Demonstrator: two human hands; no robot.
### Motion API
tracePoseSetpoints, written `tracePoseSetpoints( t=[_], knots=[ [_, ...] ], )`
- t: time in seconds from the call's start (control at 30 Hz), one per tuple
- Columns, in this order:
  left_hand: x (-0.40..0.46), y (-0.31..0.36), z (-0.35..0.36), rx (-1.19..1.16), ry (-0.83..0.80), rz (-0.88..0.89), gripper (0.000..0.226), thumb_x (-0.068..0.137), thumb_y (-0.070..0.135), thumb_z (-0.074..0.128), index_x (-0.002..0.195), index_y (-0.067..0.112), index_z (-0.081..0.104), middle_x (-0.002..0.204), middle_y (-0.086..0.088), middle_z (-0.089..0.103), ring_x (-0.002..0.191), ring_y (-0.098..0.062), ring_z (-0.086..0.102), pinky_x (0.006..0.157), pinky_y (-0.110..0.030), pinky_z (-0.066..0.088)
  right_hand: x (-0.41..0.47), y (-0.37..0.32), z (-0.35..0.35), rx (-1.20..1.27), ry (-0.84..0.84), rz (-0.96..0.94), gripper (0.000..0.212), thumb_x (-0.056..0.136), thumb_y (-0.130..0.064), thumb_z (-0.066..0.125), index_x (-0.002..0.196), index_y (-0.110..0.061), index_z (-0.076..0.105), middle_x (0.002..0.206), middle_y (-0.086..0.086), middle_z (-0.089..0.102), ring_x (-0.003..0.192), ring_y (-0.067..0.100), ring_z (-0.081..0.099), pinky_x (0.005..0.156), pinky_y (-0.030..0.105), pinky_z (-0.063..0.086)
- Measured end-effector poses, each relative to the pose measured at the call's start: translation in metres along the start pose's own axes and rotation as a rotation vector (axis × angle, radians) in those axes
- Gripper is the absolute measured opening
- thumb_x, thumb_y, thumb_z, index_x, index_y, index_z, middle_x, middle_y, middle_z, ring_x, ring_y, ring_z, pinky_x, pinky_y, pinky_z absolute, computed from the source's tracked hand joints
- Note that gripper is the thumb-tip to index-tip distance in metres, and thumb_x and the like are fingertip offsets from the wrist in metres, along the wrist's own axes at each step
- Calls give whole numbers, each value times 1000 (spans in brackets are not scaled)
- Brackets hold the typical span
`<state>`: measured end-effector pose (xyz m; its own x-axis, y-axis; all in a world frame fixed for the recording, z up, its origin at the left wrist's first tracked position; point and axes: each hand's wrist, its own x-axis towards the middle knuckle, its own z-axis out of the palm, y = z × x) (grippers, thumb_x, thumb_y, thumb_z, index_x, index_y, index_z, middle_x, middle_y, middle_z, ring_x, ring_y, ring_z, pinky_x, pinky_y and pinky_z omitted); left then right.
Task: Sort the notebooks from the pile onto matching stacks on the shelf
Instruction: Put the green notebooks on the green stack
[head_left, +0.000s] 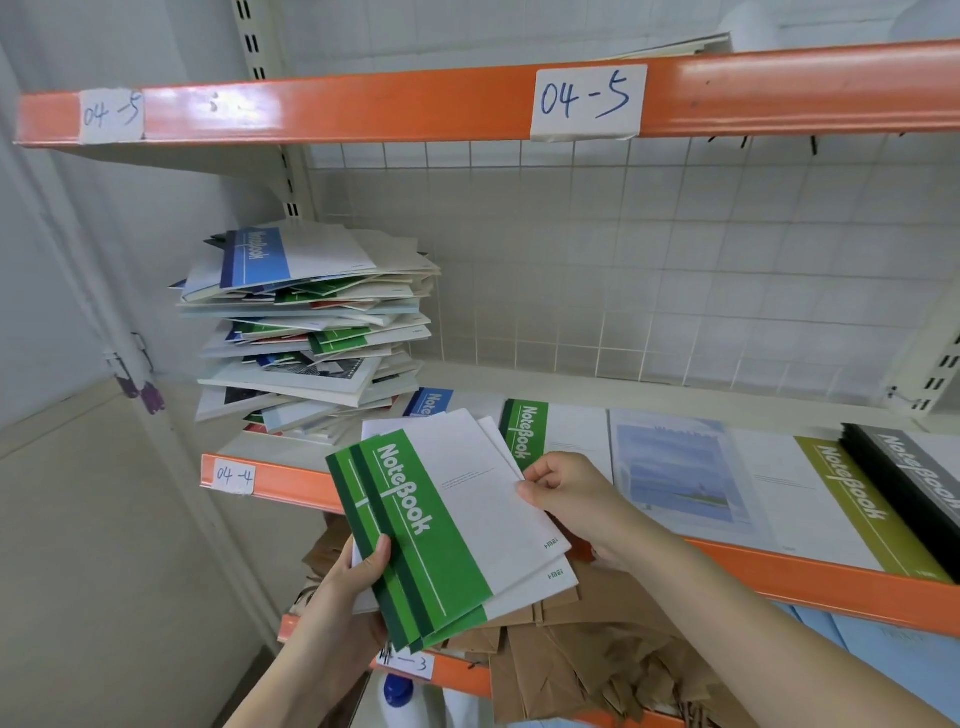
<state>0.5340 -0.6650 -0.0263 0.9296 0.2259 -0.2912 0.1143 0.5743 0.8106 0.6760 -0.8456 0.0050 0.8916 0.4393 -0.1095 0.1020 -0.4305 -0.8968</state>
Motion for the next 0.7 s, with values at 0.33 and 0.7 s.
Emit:
tracePoseSetpoints(
  t=[0.33, 0.7],
  knots=[
    [5, 1, 13, 60, 2, 55, 42, 80, 16, 58, 121, 20, 57, 112, -9, 70, 101, -32, 68, 92, -59, 48, -1, 2, -6, -4, -51, 41, 23, 84, -25, 70, 100, -16, 57, 100, 3, 67, 90, 16, 67, 80, 35, 56],
    [11, 0, 13, 31, 91, 96, 31, 94, 18, 50, 123, 25, 56, 112, -7, 71, 103, -33, 66, 94, -59, 45, 3, 2, -23, -16, -15, 80, 12, 90, -15, 62, 78, -14, 65, 87, 3, 71, 87, 20, 67, 80, 35, 53]
  ],
)
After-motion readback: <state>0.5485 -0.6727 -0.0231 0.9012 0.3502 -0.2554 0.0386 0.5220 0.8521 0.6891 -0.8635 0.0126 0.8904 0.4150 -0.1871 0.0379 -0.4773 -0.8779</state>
